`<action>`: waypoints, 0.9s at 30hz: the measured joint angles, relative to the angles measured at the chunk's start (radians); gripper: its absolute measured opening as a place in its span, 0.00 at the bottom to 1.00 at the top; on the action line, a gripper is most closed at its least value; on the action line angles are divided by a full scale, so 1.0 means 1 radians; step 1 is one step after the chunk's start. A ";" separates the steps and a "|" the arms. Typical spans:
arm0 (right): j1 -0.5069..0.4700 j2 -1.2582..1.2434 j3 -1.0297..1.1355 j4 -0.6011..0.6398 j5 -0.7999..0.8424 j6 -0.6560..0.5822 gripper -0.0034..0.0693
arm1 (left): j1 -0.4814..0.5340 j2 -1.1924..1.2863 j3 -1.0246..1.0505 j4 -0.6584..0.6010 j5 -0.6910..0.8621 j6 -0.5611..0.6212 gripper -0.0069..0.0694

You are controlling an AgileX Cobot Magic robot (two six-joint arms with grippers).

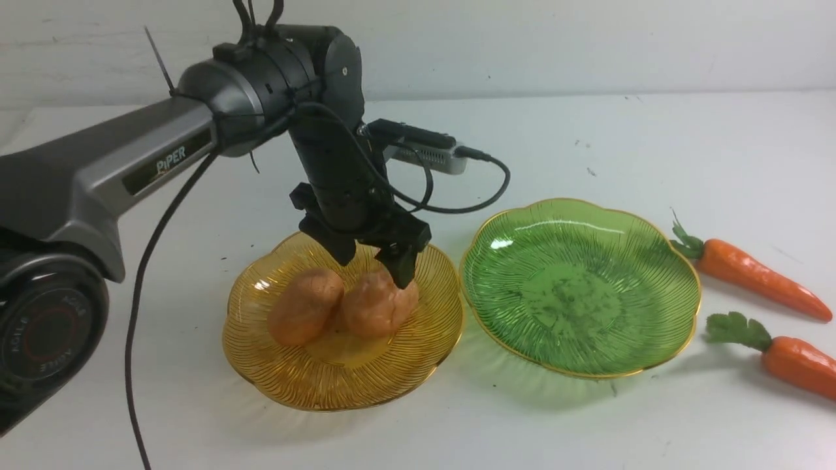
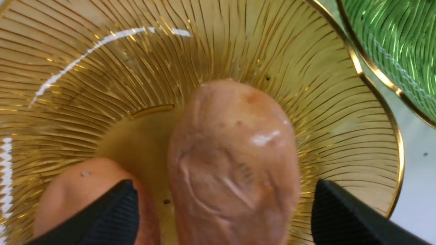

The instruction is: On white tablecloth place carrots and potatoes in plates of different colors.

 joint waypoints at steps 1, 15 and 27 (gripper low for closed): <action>0.000 0.000 0.000 0.000 0.002 0.000 0.03 | 0.000 0.000 -0.001 0.003 0.000 0.000 0.91; 0.000 0.065 0.000 -0.006 0.035 0.001 0.04 | 0.000 -0.126 -0.055 0.081 0.001 -0.080 0.48; 0.000 0.341 -0.036 -0.112 -0.027 0.001 0.22 | 0.005 -0.511 0.299 0.170 0.003 0.014 0.09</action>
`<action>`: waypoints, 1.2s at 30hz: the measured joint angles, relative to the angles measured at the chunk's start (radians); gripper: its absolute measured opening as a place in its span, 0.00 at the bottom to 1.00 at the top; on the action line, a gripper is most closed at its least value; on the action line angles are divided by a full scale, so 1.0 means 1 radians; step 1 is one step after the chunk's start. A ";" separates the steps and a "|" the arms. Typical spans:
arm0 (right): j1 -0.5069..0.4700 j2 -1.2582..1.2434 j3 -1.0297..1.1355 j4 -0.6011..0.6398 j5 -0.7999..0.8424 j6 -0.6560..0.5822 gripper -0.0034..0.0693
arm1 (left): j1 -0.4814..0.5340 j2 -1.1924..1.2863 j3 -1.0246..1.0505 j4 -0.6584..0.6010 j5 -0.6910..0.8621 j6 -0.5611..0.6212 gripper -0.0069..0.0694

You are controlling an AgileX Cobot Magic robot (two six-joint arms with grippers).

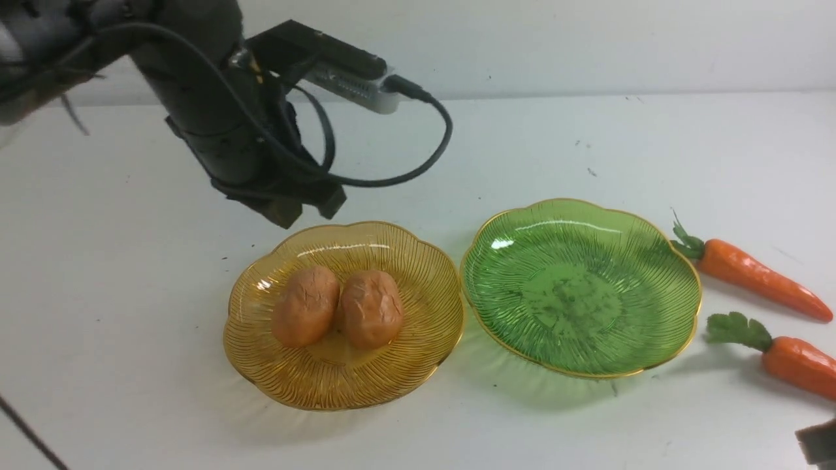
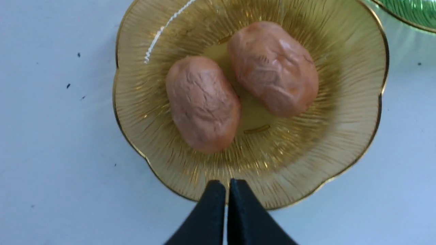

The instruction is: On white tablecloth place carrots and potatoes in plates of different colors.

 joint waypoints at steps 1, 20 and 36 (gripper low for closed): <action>0.000 0.023 -0.012 -0.011 -0.007 0.000 0.25 | 0.000 -0.019 0.016 0.000 0.000 0.001 0.09; 0.000 0.562 -0.268 -0.468 -0.215 -0.004 0.67 | 0.004 -0.178 0.229 -0.165 0.014 0.083 0.09; 0.000 0.665 -0.409 -0.512 0.021 -0.049 0.51 | 0.004 -0.178 0.229 -0.165 0.014 0.081 0.09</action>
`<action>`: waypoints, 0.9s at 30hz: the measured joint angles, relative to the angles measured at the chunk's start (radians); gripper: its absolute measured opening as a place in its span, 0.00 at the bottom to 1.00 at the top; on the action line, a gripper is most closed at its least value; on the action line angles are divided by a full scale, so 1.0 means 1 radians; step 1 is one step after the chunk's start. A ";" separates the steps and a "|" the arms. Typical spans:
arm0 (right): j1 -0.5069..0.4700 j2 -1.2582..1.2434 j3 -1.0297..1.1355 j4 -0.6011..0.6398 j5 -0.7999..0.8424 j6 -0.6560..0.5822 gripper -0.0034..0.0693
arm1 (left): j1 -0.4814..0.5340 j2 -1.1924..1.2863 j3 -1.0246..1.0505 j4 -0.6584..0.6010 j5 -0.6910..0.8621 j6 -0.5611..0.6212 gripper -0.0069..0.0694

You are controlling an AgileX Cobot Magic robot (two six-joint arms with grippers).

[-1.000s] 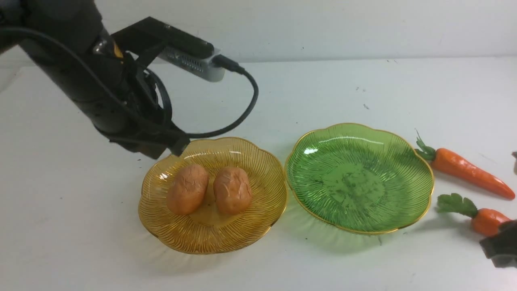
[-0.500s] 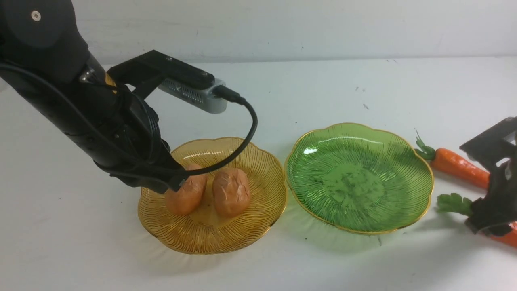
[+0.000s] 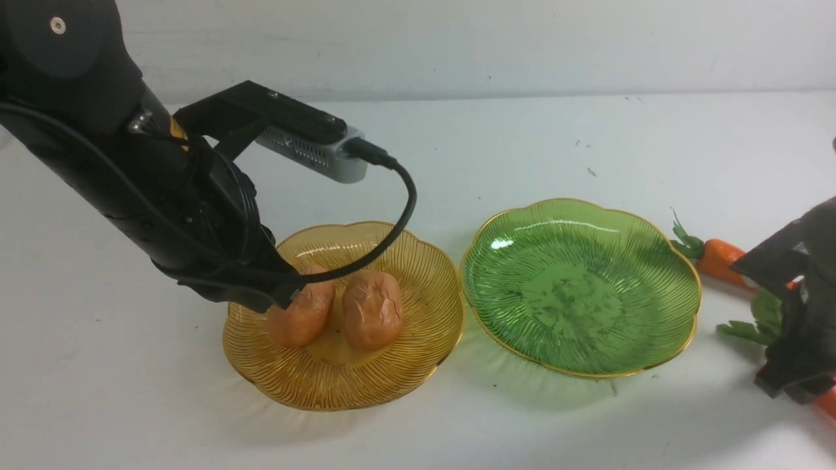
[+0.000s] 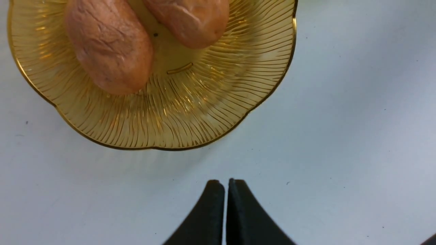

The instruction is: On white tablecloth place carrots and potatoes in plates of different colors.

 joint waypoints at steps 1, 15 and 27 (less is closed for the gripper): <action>0.000 -0.012 -0.045 -0.012 0.048 0.002 0.51 | 0.000 0.000 0.000 0.000 0.000 -0.001 0.09; 0.110 0.062 -0.359 0.779 -0.100 -0.186 0.51 | 0.000 0.000 0.000 -0.003 0.000 -0.007 0.09; 0.208 0.180 -0.399 0.680 -0.122 -0.251 0.89 | 0.000 0.000 0.000 -0.003 0.000 -0.007 0.09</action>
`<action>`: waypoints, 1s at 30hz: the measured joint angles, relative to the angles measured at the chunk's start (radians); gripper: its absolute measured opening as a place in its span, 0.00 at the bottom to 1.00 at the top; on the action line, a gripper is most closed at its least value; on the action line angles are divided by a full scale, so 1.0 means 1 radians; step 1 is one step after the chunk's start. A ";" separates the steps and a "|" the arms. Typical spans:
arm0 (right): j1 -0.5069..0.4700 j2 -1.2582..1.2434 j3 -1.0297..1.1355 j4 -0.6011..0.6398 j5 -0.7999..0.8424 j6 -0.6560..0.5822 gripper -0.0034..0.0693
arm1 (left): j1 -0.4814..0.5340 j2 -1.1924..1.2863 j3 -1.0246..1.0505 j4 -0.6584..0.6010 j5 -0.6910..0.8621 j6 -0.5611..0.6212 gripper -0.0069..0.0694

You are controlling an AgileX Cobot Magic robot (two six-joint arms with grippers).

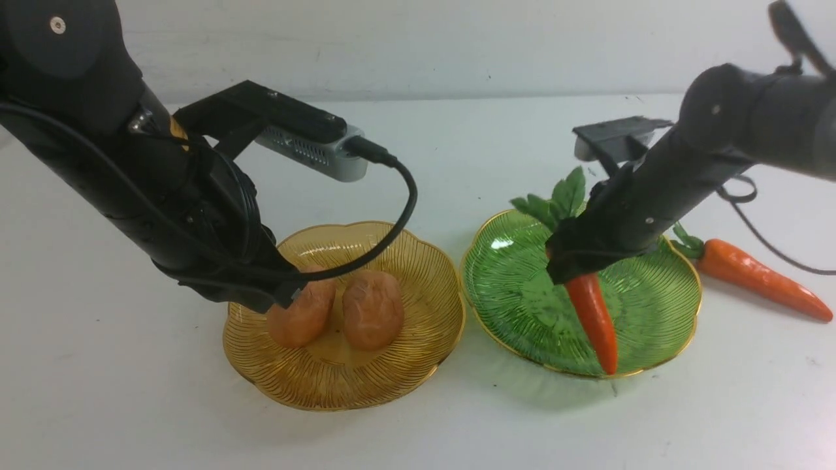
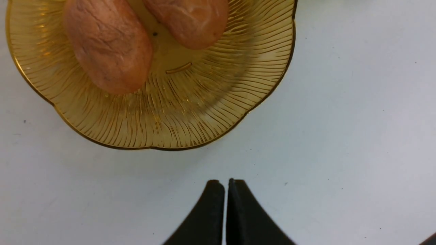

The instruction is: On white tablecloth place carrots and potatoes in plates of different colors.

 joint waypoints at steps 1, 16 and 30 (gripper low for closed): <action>-0.001 0.000 -0.022 -0.030 0.027 0.005 0.90 | 0.000 0.000 0.000 0.000 0.000 0.000 0.09; -0.319 0.026 -0.226 -0.348 0.301 0.129 0.04 | 0.000 0.000 0.000 0.001 0.000 0.000 0.09; -0.327 0.173 -0.226 -0.313 0.297 0.086 0.72 | 0.000 0.000 0.000 0.003 0.000 0.001 0.09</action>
